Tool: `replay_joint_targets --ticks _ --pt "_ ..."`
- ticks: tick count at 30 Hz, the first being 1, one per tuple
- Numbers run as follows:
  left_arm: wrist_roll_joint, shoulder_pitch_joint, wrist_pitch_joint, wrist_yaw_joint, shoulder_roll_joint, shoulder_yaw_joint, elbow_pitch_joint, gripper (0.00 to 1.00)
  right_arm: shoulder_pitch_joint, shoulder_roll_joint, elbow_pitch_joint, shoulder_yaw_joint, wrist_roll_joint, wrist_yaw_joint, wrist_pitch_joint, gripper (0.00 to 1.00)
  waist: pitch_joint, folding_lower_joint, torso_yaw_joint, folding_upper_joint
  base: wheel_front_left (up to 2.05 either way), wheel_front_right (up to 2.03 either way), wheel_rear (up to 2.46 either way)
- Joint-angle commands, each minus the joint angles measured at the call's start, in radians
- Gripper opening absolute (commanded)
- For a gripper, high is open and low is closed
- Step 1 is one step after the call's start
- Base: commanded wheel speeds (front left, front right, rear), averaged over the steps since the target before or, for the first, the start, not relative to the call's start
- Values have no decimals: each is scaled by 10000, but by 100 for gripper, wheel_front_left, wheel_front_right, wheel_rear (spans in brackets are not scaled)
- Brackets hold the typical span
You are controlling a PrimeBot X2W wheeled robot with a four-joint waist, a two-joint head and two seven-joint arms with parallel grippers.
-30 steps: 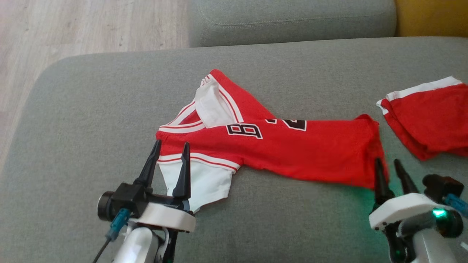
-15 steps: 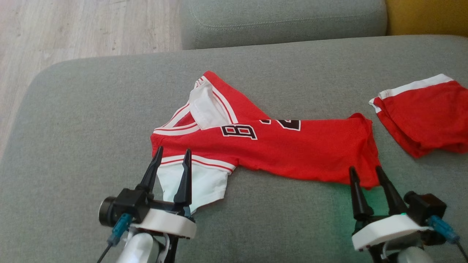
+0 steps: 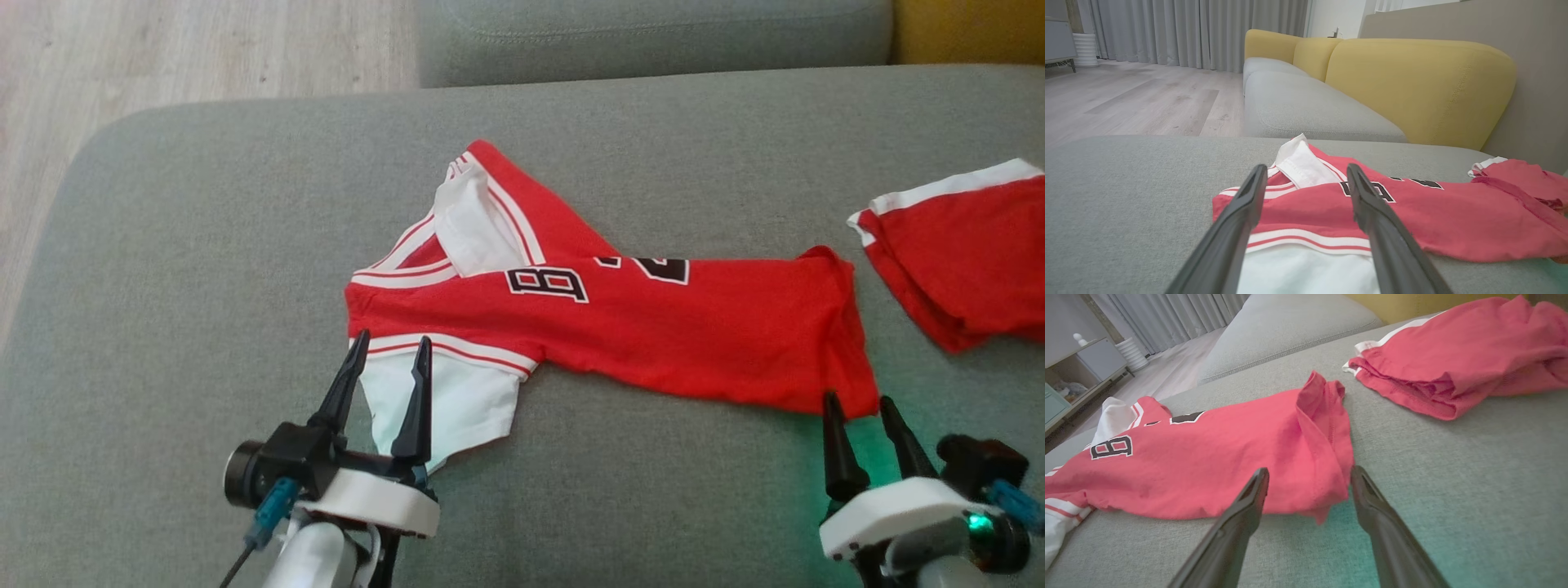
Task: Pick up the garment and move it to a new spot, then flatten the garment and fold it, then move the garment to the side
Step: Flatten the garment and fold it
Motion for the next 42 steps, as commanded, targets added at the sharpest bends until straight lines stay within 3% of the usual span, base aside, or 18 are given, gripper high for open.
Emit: replay_joint_targets --ticks 1,9,10,11,24,42 --pt "50 -396 -53 3 37 213 -261 100 -510 -57 -181 295 48 -7 -13 100 81 0 52 0 0 0 0" --pt "100 -462 -53 -7 37 286 -100 100 -742 -57 187 439 95 -7 -267 100 212 0 87 0 0 0 0" --pt "106 -465 -53 -7 37 297 -68 100 -762 -57 226 492 98 -7 -254 42 212 0 87 0 0 0 0" --pt "116 -468 -53 3 37 306 -20 100 -781 -57 245 540 58 -7 -266 0 210 0 86 0 0 0 0" --pt "77 -326 -21 156 81 439 1011 100 -755 -57 -221 696 -437 -7 -505 0 17 0 52 0 0 0 0" --pt "-207 105 2650 678 327 217 2313 100 -571 -57 -394 673 -285 -7 -343 0 -152 0 -37 0 0 0 0"
